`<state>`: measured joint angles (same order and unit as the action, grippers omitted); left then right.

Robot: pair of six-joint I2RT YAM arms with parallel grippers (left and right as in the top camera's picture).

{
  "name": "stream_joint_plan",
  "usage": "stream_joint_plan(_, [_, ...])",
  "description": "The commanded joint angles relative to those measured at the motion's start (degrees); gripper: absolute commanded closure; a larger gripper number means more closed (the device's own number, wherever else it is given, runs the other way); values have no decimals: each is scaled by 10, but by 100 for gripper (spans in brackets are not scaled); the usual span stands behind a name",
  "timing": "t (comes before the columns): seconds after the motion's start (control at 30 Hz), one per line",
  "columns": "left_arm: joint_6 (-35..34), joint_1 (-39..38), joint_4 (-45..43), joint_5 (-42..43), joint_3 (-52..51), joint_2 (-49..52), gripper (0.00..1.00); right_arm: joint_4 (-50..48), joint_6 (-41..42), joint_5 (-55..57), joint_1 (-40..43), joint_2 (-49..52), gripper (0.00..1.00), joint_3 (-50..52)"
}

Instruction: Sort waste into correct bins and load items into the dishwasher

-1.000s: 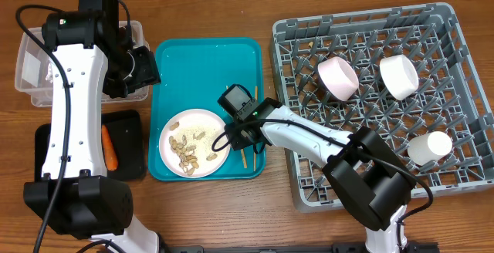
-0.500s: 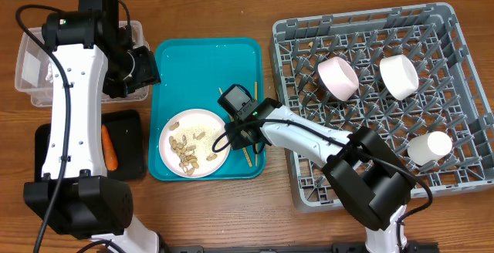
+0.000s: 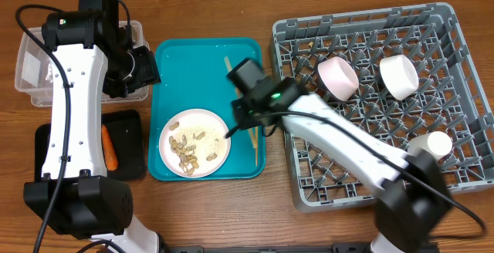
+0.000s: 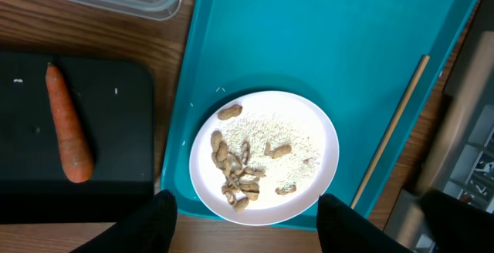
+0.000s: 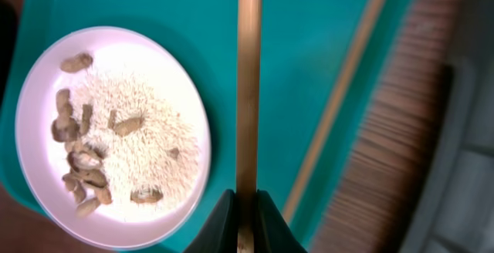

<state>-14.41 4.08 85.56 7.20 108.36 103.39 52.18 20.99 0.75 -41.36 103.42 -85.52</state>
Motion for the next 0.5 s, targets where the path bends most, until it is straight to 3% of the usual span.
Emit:
stream_joint_plan(0.0, [7,0,-1,-5,-3,-2,39,53,2,52,42,-42,93,-12])
stream_joint_plan(0.17, [7,0,-1,-1,-3,-2,39,110,-15,44,114,-42,93,8])
stream_joint_plan(0.47, [7,0,-1,-1,-3,-2,39,106,-50,37,125,-40,90,63])
